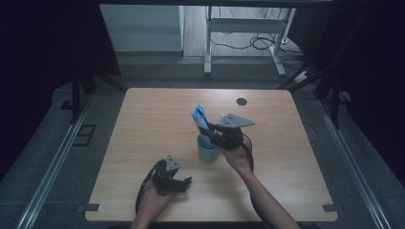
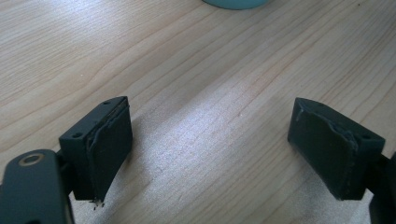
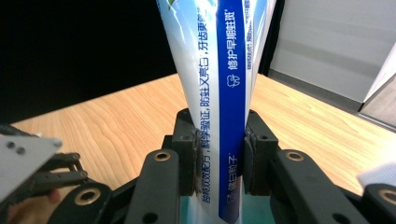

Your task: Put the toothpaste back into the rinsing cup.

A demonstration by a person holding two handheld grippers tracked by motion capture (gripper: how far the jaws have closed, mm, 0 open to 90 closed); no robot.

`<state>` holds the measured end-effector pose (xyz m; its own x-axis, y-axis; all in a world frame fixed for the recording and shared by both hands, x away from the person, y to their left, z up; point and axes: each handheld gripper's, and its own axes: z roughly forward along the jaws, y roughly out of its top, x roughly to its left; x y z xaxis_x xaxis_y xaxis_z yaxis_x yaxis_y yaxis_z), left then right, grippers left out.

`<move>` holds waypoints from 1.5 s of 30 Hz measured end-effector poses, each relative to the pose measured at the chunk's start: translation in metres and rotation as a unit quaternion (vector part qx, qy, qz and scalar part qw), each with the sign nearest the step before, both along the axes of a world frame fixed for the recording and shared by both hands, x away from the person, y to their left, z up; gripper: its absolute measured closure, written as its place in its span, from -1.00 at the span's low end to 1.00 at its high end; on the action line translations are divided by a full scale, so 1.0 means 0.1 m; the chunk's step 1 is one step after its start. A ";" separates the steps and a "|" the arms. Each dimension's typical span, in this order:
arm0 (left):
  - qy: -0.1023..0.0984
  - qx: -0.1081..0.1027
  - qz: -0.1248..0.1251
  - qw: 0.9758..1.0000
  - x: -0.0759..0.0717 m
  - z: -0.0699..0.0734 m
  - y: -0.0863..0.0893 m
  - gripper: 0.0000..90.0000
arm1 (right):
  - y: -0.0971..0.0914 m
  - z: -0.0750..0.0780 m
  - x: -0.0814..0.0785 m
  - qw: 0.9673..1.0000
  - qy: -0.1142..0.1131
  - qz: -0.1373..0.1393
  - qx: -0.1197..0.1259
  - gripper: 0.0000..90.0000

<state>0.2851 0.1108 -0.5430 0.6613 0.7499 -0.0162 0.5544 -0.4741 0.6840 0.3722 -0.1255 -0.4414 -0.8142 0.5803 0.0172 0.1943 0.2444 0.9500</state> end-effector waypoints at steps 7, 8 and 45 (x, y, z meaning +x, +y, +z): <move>-0.001 0.000 0.000 1.000 0.00 0.00 0.00 -0.69 | 0.01 -0.16 0.03 1.000 0.007 -0.004 -0.013 0.55; -0.001 0.000 0.000 1.000 0.00 0.00 0.00 -0.69 | 0.01 -0.18 0.03 1.000 0.008 -0.004 -0.015 0.55; 0.000 0.000 0.000 1.000 0.00 0.00 0.00 -0.69 | -0.03 -0.25 0.09 0.998 0.053 -0.002 -0.014 0.35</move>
